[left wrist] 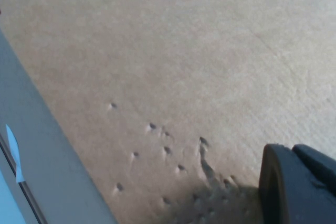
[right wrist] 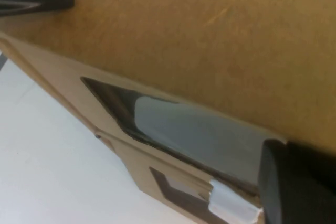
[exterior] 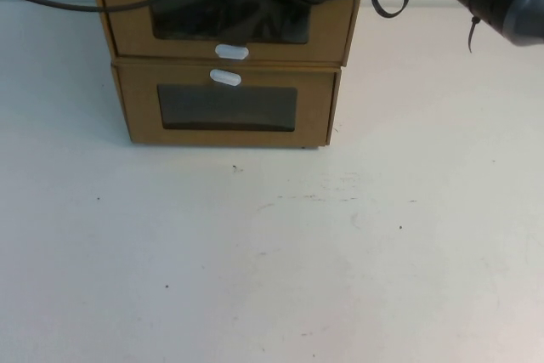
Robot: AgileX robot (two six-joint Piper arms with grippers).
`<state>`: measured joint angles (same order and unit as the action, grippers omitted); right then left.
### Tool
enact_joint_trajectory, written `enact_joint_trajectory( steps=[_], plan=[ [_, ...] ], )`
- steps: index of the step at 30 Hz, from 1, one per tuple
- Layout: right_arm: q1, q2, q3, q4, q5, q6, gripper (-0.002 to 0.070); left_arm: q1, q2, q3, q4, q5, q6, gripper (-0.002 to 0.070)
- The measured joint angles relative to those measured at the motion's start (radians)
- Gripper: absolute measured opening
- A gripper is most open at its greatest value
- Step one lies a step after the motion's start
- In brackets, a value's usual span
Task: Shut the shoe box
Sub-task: Close the shoe box with your right arm
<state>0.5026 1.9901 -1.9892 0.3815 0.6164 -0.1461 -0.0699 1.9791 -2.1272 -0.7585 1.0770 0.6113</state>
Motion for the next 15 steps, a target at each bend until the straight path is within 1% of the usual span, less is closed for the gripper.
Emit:
enact_joint_trajectory(
  steps=[7, 10, 15],
  plan=[
    [-0.004, 0.014, 0.0, 0.014, 0.002, -0.003, -0.0013, 0.0, 0.0, 0.0, -0.005, 0.0, 0.0, -0.0003],
    [-0.012, 0.003, 0.0, 0.034, 0.045, -0.029, -0.0013, 0.0, -0.002, -0.009, -0.003, 0.009, 0.0, -0.0003],
    [-0.016, -0.084, 0.0, 0.045, 0.161, -0.048, -0.0013, 0.0, -0.042, -0.033, 0.007, 0.023, 0.0, -0.0003]
  ],
)
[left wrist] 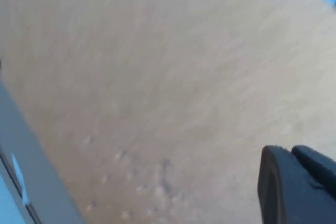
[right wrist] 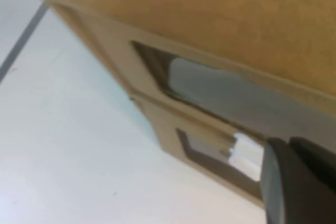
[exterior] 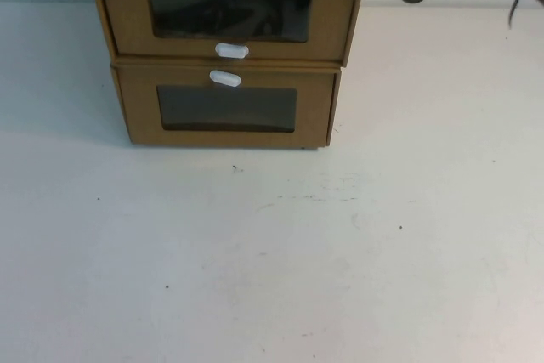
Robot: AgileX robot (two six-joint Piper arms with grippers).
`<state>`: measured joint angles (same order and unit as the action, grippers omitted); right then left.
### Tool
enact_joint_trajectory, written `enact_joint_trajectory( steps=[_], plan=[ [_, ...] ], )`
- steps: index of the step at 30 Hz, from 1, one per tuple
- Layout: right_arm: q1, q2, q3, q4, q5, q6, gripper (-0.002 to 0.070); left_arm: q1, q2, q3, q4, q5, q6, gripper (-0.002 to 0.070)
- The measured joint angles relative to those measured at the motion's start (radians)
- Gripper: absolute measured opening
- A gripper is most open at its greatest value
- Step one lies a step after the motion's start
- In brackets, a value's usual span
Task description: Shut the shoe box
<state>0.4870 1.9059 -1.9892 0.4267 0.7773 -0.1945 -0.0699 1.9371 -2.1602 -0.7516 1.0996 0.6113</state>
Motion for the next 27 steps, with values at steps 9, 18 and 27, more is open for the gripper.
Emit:
enact_joint_trajectory(
  steps=[9, 18, 27],
  plan=[
    [0.0, -0.196, 0.0, -0.076, 0.226, 0.017, -0.0013, 0.0, -0.151, 0.004, 0.072, 0.015, -0.002, -0.0003],
    [0.0, -0.481, 0.236, -0.238, 0.339, 0.115, -0.0013, 0.0, -0.469, 0.388, 0.097, -0.161, 0.055, -0.0003],
    [0.0, -0.965, 0.791, -0.275, 0.204, 0.168, -0.0013, 0.0, -0.996, 1.029, 0.036, -0.507, 0.166, -0.0003]
  ],
)
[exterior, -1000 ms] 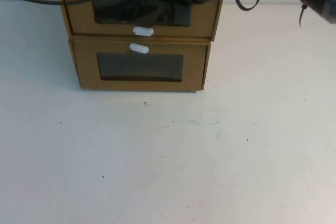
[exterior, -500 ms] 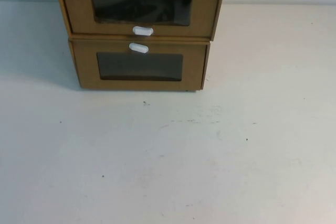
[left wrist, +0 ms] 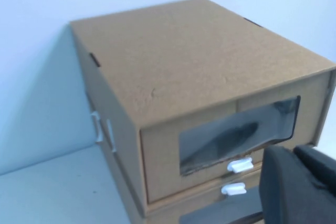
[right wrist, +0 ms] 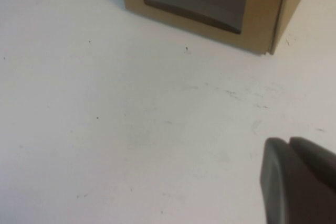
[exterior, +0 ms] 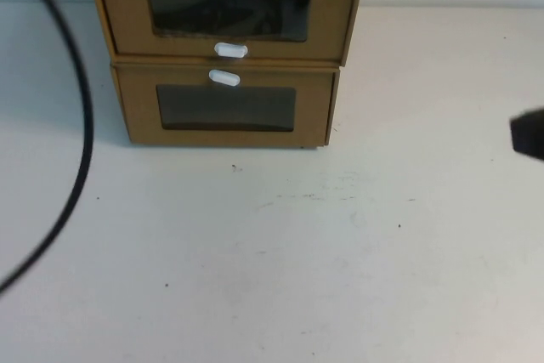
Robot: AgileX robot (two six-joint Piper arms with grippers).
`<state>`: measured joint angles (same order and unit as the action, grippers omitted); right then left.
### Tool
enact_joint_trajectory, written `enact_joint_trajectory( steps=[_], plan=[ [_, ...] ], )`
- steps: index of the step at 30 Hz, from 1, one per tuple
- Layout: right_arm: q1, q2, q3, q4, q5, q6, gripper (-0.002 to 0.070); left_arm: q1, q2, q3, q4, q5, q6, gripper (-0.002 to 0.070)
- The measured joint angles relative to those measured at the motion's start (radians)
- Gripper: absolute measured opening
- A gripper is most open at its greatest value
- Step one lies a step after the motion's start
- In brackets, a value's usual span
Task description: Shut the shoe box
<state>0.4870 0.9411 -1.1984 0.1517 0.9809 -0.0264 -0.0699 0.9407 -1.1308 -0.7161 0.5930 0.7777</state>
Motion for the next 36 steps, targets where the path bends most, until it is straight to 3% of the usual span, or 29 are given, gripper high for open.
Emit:
enact_joint_trajectory(
  steps=[6, 14, 28, 36],
  plan=[
    [0.0, -0.302, 0.322, -0.002, -0.136, 0.052, -0.0013, 0.0, -0.396, 0.411, -0.036, -0.189, 0.058, -0.0003],
    [-0.002, -0.571, 0.688, -0.002, -0.492, 0.058, -0.0013, 0.0, -0.916, 0.793, -0.047, -0.31, 0.081, -0.0003],
    [-0.003, -0.609, 1.108, 0.016, -1.042, 0.06, -0.0013, 0.0, -0.889, 1.119, -0.061, -0.461, 0.055, -0.0003],
    [-0.003, -0.602, 1.182, 0.022, -1.057, 0.06, -0.0013, 0.0, -0.885, 1.158, -0.062, -0.481, 0.057, -0.0003]
  ],
)
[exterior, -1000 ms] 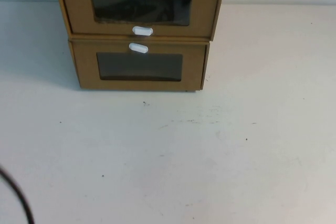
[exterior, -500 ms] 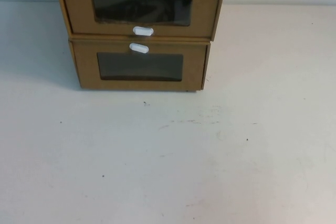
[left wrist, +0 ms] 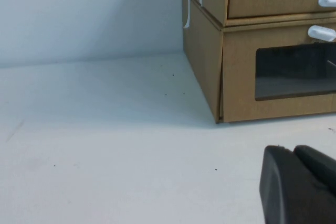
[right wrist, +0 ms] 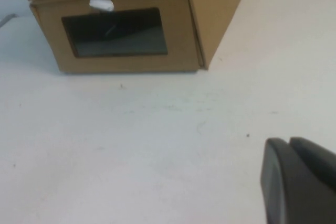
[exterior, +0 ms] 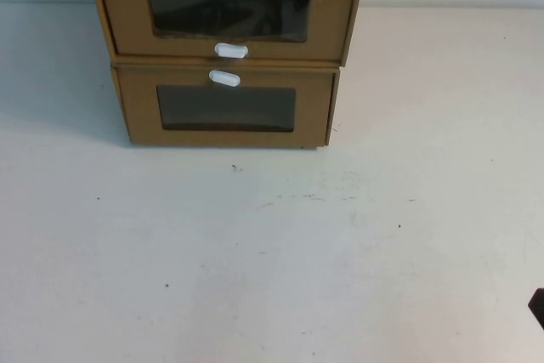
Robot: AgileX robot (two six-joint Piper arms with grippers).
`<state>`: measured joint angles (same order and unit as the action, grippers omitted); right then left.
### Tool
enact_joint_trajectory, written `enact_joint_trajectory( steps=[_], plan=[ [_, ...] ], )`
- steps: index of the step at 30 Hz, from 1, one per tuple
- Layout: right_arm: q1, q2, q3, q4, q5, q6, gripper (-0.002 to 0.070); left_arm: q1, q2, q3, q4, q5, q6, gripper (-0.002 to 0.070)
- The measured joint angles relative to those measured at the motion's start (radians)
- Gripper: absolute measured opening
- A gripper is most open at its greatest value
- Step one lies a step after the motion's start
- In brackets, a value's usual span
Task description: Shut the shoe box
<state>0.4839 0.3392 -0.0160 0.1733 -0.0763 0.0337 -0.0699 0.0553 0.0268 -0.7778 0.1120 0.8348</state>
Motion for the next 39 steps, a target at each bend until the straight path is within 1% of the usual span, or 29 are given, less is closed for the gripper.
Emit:
enact_joint_trajectory(
  steps=[12, 18, 22, 24, 27, 30, 32, 35, 39],
  plan=[
    [0.0, 0.014, 0.004, 0.0, 0.179, 0.0, -0.0013, 0.0, 0.002, 0.0, -0.004, -0.005, 0.0, -0.0003],
    [0.0, 0.014, 0.004, 0.002, 0.195, 0.0, -0.0013, 0.0, 0.002, 0.0, -0.006, -0.005, 0.0, -0.0003],
    [-0.006, -0.007, 0.006, -0.049, 0.202, 0.0, -0.0013, 0.0, 0.002, 0.0, -0.006, -0.005, 0.002, -0.0003],
    [-0.051, -0.06, 0.02, -0.077, 0.184, 0.0, -0.0013, 0.0, 0.002, 0.0, -0.006, -0.005, 0.002, -0.0003],
    [-0.181, -0.146, 0.039, -0.102, 0.163, 0.0, -0.0013, 0.0, 0.002, 0.0, -0.006, -0.005, 0.002, -0.0003],
    [-0.291, -0.235, 0.043, -0.115, 0.206, 0.0, -0.0013, 0.0, 0.002, 0.0, -0.006, -0.005, 0.002, -0.0003],
    [-0.338, -0.288, 0.043, -0.116, 0.242, 0.0, -0.0013, 0.0, 0.002, 0.0, -0.006, -0.005, 0.002, -0.0003],
    [-0.374, -0.341, 0.043, -0.125, 0.314, 0.0, -0.0013, 0.0, 0.002, 0.0, -0.006, -0.005, 0.002, -0.0003],
    [-0.382, -0.346, 0.043, -0.13, 0.388, 0.0, -0.0013, 0.0, 0.002, 0.0, -0.006, -0.005, 0.002, -0.0003]
  ],
)
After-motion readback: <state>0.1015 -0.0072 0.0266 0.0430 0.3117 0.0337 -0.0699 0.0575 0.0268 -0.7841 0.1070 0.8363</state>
